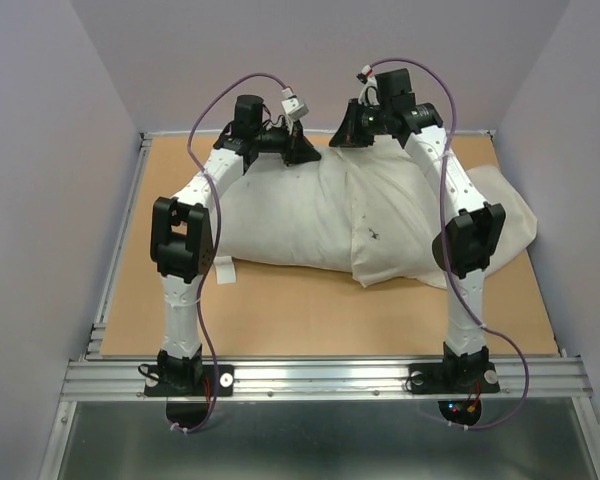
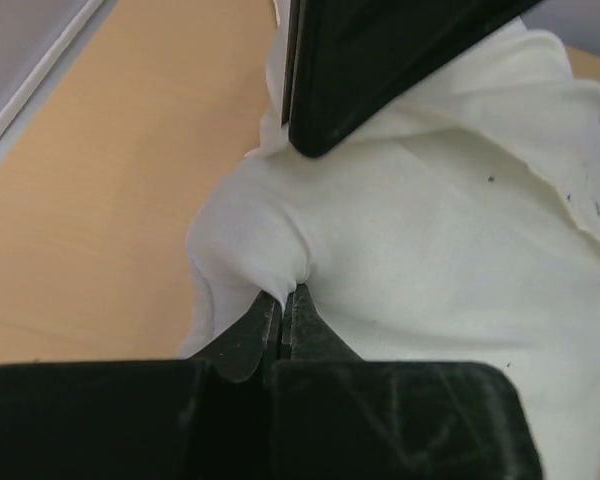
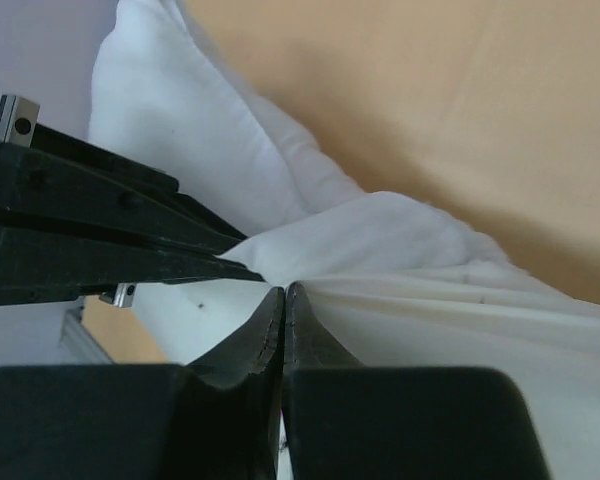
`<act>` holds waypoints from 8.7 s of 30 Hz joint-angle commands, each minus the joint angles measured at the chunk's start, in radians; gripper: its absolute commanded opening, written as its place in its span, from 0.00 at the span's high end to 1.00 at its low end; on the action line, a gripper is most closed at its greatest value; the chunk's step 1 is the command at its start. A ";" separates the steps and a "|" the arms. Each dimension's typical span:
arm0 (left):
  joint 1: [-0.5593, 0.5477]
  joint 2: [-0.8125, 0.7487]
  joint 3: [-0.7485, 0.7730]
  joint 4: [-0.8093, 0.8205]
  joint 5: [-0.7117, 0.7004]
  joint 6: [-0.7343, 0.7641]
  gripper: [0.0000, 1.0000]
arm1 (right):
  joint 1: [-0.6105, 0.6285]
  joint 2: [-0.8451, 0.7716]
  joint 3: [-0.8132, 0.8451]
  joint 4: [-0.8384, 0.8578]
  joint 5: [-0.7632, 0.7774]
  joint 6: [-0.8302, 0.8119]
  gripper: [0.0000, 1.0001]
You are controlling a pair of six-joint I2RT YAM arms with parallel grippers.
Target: Put the pillow into the pillowcase
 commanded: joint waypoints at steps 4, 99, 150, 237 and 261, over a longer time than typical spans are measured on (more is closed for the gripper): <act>-0.011 -0.101 -0.127 0.587 0.096 -0.562 1.00 | 0.021 0.037 0.043 0.210 -0.099 0.123 0.99; 0.092 -0.100 -0.262 0.441 -0.258 -0.463 1.00 | 0.171 -0.139 -0.272 -0.140 0.628 -0.414 0.63; 0.086 -0.104 -0.321 0.567 -0.245 -0.575 1.00 | 0.161 -0.151 -0.315 -0.135 0.592 -0.358 0.73; -0.186 -0.517 -0.521 0.181 -0.245 0.068 1.00 | -0.034 -0.678 -1.075 0.358 0.312 -0.393 0.53; -0.160 -0.485 -0.412 0.125 -0.275 0.033 1.00 | -0.033 -0.525 -0.879 0.460 0.209 -0.414 0.93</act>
